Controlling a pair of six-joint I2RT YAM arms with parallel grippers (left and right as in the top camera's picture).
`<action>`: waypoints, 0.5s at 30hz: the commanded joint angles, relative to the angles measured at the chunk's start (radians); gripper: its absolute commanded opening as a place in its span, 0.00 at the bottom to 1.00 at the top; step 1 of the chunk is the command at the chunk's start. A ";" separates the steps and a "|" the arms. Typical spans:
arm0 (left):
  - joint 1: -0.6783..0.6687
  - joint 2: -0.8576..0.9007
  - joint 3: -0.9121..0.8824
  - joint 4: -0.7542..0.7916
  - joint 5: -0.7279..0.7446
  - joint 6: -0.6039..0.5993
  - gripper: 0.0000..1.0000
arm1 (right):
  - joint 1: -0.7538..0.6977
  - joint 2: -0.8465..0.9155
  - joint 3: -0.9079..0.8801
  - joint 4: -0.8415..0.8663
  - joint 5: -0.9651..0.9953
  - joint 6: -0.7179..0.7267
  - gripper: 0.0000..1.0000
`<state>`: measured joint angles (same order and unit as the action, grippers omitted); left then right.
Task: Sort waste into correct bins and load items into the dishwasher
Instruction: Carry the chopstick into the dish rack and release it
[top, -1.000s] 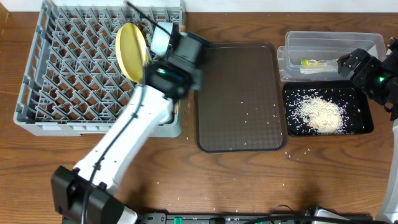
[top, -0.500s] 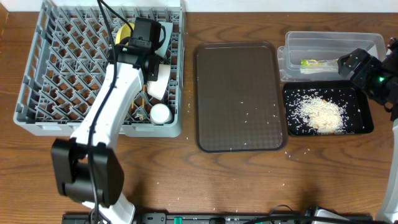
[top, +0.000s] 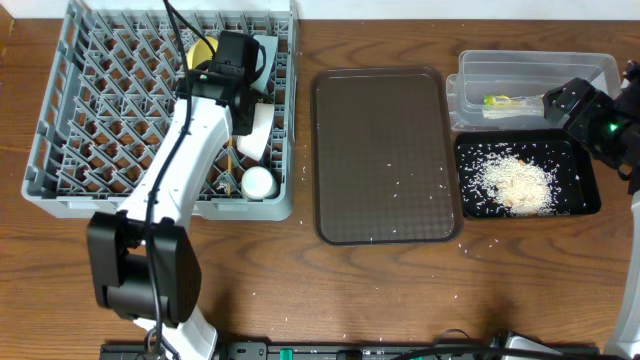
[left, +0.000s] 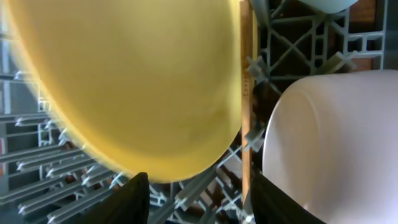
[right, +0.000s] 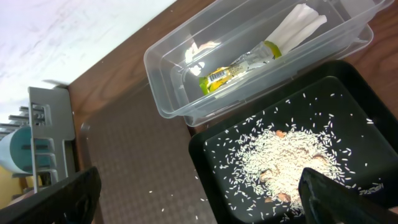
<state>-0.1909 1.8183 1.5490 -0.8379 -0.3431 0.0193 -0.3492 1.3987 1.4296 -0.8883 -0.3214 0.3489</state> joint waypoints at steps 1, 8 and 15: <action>0.003 -0.106 0.005 -0.032 -0.009 -0.068 0.55 | -0.001 0.002 0.015 0.002 -0.001 0.006 0.99; 0.003 -0.380 0.005 -0.152 0.229 -0.126 0.75 | -0.001 0.002 0.015 0.002 -0.001 0.006 0.99; -0.003 -0.622 0.003 -0.286 0.364 -0.190 0.78 | -0.001 0.002 0.015 0.002 -0.001 0.006 0.99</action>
<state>-0.1909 1.2690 1.5490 -1.0882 -0.0994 -0.1364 -0.3492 1.3987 1.4296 -0.8883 -0.3214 0.3489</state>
